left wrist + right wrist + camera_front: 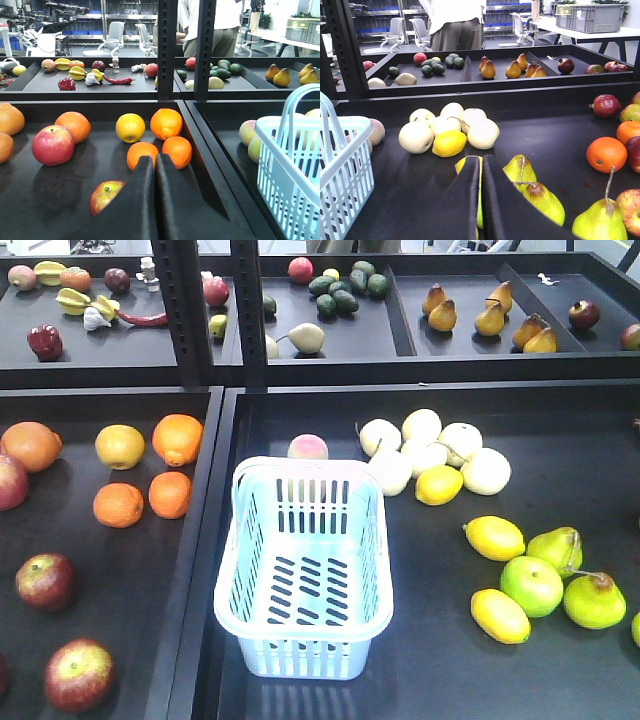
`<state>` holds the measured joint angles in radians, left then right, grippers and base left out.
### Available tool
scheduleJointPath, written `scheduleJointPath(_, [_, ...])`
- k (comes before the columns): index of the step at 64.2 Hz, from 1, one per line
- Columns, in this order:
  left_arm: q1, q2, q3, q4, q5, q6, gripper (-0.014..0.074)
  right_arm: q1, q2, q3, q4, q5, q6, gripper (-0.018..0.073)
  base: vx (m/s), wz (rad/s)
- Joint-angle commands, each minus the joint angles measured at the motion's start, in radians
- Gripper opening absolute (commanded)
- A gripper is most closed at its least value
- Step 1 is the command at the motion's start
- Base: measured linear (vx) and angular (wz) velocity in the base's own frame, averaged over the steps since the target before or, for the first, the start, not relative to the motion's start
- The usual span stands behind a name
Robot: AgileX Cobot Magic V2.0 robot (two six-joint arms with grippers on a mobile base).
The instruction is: Pick three apples into basket with both arms
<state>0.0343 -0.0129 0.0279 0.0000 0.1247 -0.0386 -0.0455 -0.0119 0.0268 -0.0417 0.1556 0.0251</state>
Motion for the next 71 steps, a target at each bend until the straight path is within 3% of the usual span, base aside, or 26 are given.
scheduleJointPath(1, [0.003,-0.013,-0.025,0.0,-0.078,-0.002,-0.0006,-0.005,-0.011,0.013,-0.007,-0.072,-0.007,-0.0005,0.04,0.0])
scheduleJointPath(71, [0.003,-0.013,-0.025,0.0,-0.078,-0.002,-0.0006,-0.005,-0.011,0.013,-0.007,-0.072,-0.007,-0.0005,0.03,0.01])
